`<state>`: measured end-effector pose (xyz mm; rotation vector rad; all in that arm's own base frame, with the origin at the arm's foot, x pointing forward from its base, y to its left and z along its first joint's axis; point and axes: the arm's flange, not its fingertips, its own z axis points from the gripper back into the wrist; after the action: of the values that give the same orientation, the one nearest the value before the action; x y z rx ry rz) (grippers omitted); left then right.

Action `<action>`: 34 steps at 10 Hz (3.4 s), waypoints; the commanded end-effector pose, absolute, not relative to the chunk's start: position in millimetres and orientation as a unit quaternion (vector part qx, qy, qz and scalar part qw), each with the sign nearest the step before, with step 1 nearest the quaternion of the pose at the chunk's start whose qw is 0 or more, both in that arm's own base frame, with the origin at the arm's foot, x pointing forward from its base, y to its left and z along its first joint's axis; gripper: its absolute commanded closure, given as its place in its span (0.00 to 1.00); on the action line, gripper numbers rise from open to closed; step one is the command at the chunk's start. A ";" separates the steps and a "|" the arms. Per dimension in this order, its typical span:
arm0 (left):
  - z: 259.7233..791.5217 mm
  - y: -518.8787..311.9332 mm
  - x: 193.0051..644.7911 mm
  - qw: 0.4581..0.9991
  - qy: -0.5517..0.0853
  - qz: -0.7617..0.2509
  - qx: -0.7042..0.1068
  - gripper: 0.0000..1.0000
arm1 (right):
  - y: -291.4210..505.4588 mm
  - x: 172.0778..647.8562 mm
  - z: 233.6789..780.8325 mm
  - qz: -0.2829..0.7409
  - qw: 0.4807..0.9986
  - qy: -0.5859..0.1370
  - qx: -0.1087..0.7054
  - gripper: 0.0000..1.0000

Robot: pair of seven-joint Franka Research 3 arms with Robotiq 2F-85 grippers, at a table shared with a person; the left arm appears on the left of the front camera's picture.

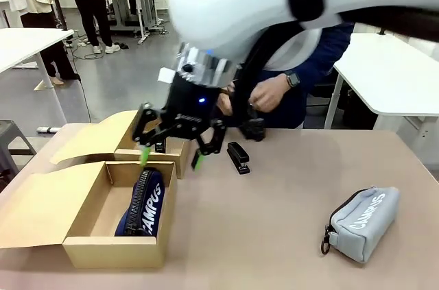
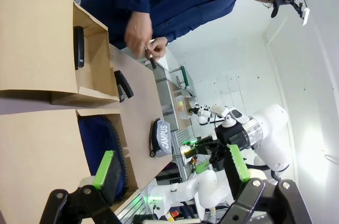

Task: Place items inside the box.
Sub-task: Pick up a Pencil pouch or Stapler and place it inside the Mailer Box closest to the robot.

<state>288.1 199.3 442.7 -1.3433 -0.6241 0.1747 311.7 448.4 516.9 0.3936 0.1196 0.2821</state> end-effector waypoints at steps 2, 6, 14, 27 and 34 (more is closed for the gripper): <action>442.6 198.2 288.0 0.728 -0.293 0.072 -0.615 0.00 | 311.0 290.4 544.6 0.064 0.963 -0.009 0.262 0.00; 442.6 198.2 288.0 0.728 -0.293 0.072 -0.615 0.00 | 133.6 243.6 548.5 -0.099 0.885 -0.082 0.447 0.00; 442.6 198.2 288.0 0.728 -0.293 0.072 -0.615 0.00 | -27.6 216.5 338.7 -0.116 0.841 -0.038 0.527 0.00; 442.6 198.2 288.0 0.728 -0.293 0.072 -0.615 0.00 | -88.6 290.5 451.4 -0.103 0.843 -0.032 0.527 0.00; 442.6 198.2 288.0 0.728 -0.293 0.072 -0.615 0.00 | 6.6 306.2 483.7 -0.030 0.932 -0.048 0.358 0.00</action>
<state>288.3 199.7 441.6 -1.3454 -0.6210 0.1754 302.5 -37.3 468.2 0.8718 -0.0809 -0.0791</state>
